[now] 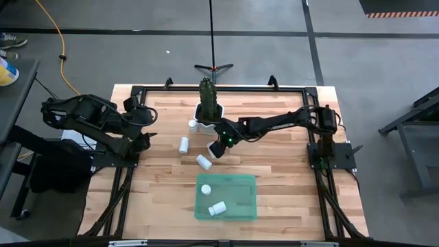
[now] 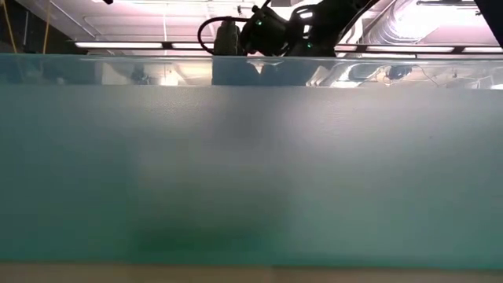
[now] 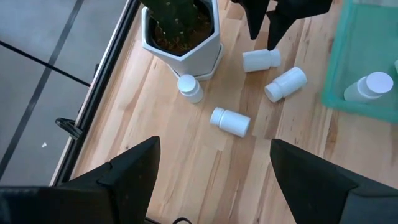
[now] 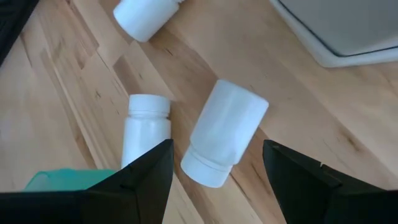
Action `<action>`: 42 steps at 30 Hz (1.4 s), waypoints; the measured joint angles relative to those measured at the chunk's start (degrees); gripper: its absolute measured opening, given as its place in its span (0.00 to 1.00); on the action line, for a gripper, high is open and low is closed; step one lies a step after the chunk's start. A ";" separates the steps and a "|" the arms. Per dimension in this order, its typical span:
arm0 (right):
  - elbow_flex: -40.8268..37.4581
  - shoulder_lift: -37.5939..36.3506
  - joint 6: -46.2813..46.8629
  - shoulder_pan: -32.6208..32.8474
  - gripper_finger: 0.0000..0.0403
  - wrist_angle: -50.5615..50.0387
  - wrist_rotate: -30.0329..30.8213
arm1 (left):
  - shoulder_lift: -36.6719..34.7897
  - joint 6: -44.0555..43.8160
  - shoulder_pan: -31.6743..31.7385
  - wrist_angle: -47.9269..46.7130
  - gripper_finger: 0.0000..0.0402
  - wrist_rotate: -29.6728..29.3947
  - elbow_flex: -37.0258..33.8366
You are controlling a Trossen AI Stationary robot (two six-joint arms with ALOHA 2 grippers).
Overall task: Pick and place pill bottles into a basket
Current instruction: Put the white pill bottle into the green bin
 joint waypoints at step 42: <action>-0.07 5.74 2.95 -0.37 0.55 3.49 -5.68 | 0.02 -0.88 0.00 -0.04 0.84 -0.02 0.02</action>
